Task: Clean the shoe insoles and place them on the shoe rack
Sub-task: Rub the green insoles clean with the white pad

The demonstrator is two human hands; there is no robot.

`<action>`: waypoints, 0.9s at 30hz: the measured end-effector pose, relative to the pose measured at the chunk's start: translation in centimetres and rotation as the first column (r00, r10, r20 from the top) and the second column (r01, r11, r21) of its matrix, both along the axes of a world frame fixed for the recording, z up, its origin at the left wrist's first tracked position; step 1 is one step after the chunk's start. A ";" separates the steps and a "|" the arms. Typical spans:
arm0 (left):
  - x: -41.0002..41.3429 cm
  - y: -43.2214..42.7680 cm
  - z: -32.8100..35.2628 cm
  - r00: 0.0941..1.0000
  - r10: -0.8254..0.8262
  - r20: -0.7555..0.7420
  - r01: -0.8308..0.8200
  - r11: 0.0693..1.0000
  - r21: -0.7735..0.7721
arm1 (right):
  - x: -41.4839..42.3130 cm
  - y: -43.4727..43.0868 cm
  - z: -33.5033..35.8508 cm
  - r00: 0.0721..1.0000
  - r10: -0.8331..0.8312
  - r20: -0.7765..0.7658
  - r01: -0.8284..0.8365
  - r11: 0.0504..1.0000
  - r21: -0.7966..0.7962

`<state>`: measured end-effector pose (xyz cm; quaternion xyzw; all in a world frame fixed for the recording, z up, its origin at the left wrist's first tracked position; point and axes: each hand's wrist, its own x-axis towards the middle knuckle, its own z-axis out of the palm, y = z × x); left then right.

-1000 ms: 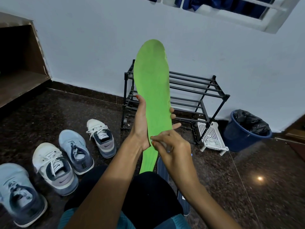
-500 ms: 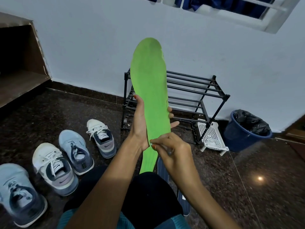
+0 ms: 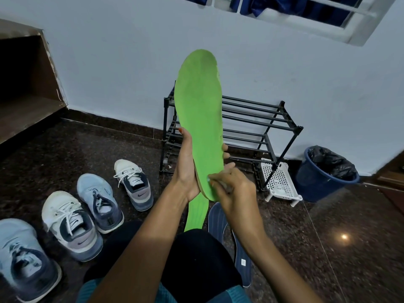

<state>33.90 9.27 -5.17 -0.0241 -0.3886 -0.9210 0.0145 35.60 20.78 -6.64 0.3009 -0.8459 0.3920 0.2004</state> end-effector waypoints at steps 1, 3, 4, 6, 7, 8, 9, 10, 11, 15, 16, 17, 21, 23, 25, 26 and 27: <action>0.0 0.0 0.0 1.000 0.011 0.008 -0.011 1.000 0.007 | 0.4 0.0 -0.2 0.999 0.029 0.015 -0.029 1.000 -0.011; 0.0 0.0 0.2 1.000 0.022 0.020 -0.022 1.000 0.009 | 0.8 0.2 -0.4 0.998 0.061 0.027 -0.061 0.998 -0.014; 0.0 0.0 0.2 0.999 0.022 0.027 -0.022 1.000 0.006 | 0.8 0.3 -0.4 0.998 0.064 0.024 -0.064 0.998 -0.007; 0.1 0.0 0.3 0.999 0.020 0.048 -0.020 1.000 0.001 | 0.5 0.6 -0.2 0.999 0.045 0.014 -0.045 0.999 0.010; 0.1 0.1 0.3 0.998 0.017 0.056 -0.018 1.000 0.002 | 0.2 0.7 -0.1 1.000 0.022 0.001 -0.022 1.000 0.018; 0.1 0.0 0.4 0.998 0.017 0.061 -0.017 1.000 -0.006 | -0.3 0.8 0.1 1.000 -0.006 -0.018 0.007 1.000 0.023; 0.1 0.0 0.4 0.998 0.016 0.063 -0.015 1.000 -0.024 | -0.8 0.7 0.4 0.998 -0.038 -0.040 0.039 0.999 0.025; 0.2 0.1 0.5 0.998 0.008 0.064 -0.005 0.999 -0.045 | -1.3 0.6 0.6 0.996 -0.069 -0.063 0.070 0.997 0.022; 0.2 0.1 0.5 0.998 -0.003 0.067 0.008 0.998 -0.063 | -1.7 0.3 0.9 0.991 -0.095 -0.089 0.097 0.995 0.015; 0.3 0.1 0.5 0.995 0.024 0.099 -0.016 0.997 -0.080 | -3.1 -0.8 1.7 0.969 -0.151 -0.195 0.151 0.988 -0.012; 0.3 0.1 0.4 0.994 0.032 0.103 -0.024 0.997 -0.079 | -3.4 -1.0 1.9 0.964 -0.161 -0.211 0.160 0.987 -0.021; 0.3 0.1 0.4 0.994 0.036 0.103 -0.027 0.996 -0.081 | -3.7 -1.1 2.0 0.961 -0.170 -0.221 0.166 0.986 -0.033; 0.4 0.3 0.4 0.994 0.024 0.107 -0.013 0.995 -0.101 | -4.5 -1.5 3.0 0.954 -0.196 -0.226 0.187 0.980 -0.063; 0.3 0.3 0.3 0.994 0.026 0.107 -0.015 0.995 -0.101 | -4.7 -1.6 3.1 0.957 -0.200 -0.210 0.189 0.979 -0.071; 0.2 0.3 0.2 0.994 0.033 0.107 -0.022 0.995 -0.101 | -4.5 -1.6 2.8 0.961 -0.192 -0.201 0.182 0.981 -0.068; 0.1 0.3 0.2 0.994 0.029 0.102 -0.018 0.995 -0.101 | -4.3 -1.5 2.5 0.964 -0.186 -0.192 0.177 0.982 -0.064; 0.1 0.3 0.1 0.994 0.027 0.103 -0.017 0.995 -0.100 | -4.0 -1.4 2.2 0.967 -0.179 -0.180 0.171 0.983 -0.059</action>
